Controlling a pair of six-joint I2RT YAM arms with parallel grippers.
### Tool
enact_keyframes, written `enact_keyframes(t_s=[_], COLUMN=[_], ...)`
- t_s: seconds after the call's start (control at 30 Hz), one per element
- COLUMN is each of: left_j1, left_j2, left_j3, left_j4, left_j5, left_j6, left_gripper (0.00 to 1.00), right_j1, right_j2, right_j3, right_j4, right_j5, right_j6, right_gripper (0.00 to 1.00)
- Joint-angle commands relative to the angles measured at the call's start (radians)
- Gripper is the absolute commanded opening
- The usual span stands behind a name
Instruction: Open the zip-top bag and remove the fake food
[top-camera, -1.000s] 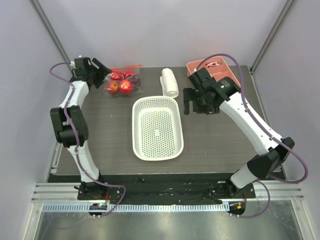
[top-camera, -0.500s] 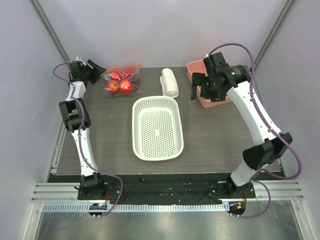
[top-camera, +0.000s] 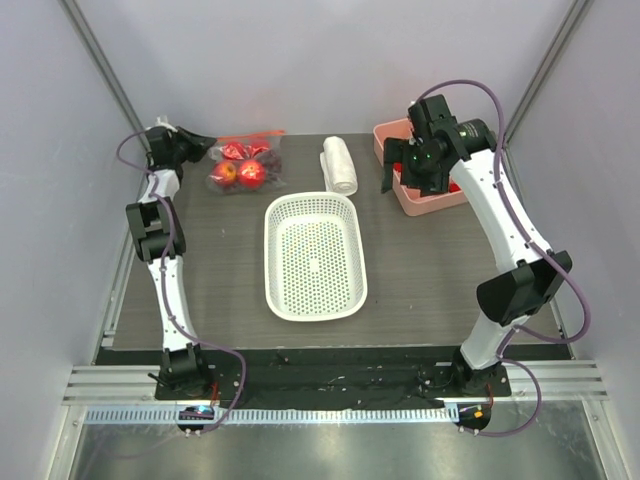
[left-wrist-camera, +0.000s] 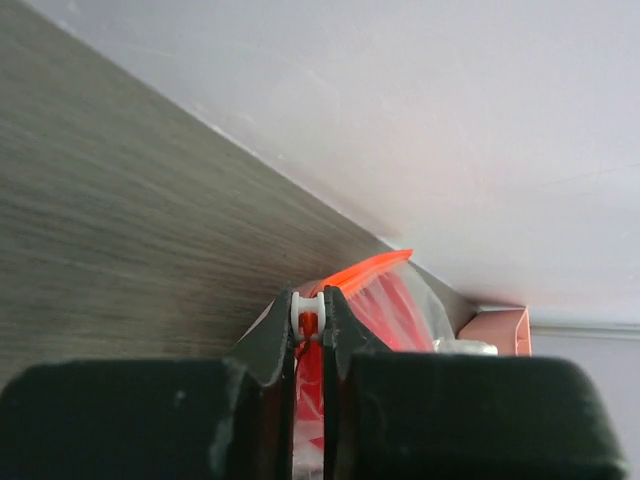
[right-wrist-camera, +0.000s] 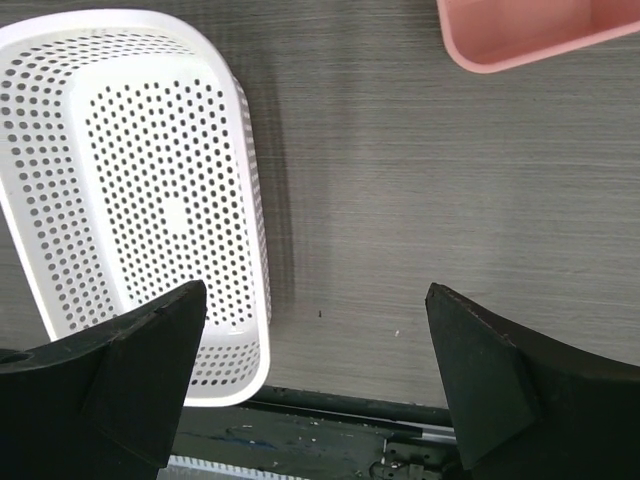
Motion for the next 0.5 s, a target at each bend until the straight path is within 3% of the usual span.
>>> enact_keyframes(t_s=[0.0,0.1,0.3,0.43,0.47], left_j1=[0.003,-0.003,-0.023,-0.03,-0.033], left_j2=[-0.147,-0.305,-0.647,-0.793,-0.817], left_j3=[-0.04,-0.146,-0.366,-0.494,-0.513], left_j4=[-0.063,-0.178,-0.397,-0.508,-0.534], left_j5=[-0.009,-0.07,-0.271,-0.353,-0.377], left_j6=[0.051,0.117,0.194,0.186,0.189], left_gripper=[0.0,0.0,0.0,0.0,0.0], right_j1=[0.015,0.049,0.245,0.311,0.333], right_j2=[0.036,0.094,0.262,0.19,0.159], right_j3=[0.072,0.121,0.319,0.085,-0.072], right_j4=[0.033,0.061,0.15,0.493,0.708], right_j5=[-0.079,-0.072,-0.001,-0.092,-0.102], right_j6=[-0.033,-0.039,-0.059,-0.094,-0.136], right_gripper=[0.96,0.96,0.96,0.96,0.96])
